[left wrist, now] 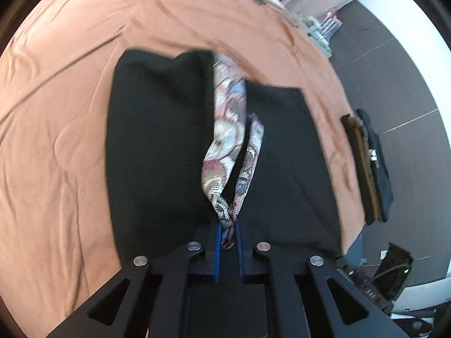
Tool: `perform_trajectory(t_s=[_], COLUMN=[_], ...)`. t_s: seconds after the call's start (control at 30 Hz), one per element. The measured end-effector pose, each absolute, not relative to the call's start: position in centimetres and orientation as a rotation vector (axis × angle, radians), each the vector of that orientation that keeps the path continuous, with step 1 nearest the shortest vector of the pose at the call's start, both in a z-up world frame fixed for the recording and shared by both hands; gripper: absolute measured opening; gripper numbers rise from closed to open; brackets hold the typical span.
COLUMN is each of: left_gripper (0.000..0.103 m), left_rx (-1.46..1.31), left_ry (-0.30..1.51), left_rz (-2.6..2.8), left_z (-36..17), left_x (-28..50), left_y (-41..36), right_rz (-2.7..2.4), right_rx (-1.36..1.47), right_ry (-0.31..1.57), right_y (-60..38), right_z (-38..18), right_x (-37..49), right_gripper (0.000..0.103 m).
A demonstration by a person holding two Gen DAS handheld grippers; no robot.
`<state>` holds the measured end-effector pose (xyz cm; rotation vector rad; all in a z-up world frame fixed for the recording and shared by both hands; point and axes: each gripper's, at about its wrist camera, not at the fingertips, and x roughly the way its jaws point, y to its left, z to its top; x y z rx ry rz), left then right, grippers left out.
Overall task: Fold small clothes
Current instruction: 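Open the left tool to release the folded edge onto the shirt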
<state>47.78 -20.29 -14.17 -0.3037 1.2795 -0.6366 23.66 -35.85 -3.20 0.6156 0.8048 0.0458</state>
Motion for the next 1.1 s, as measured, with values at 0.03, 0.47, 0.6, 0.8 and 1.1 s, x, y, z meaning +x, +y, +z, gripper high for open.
perform_trajectory(t_s=[0.03,0.47,0.6,0.8,1.1], left_gripper=[0.009,0.009,0.009,0.06,0.061], left_rx=[-0.315,-0.319,-0.32,-0.336,-0.278], left_ry=[1.268,1.166,1.167,1.116,1.139], left_rz=[-0.653,-0.746,-0.745,-0.713,-0.651], left_z=[-13.6,-8.2,-7.8,-6.8,-8.3], left_x=[48.0,52.4,54.1,55.6,54.8], left_y=[-20.6,-26.6,-28.7,-29.3,-27.4], right_rz=[0.048,0.058,0.082,0.104,0.104], right_rx=[0.6,0.612,0.656,0.663,0.658], right_ry=[0.806,0.803,0.788,0.8,0.814], right_y=[-35.7,-36.7,-37.5,-37.4,-36.8], right_z=[-3.1,-2.5,-2.9,-3.2,-3.5], right_x=[23.7,23.6,23.4,24.0,24.9], right_gripper=[0.004,0.038,0.038,0.038,0.038])
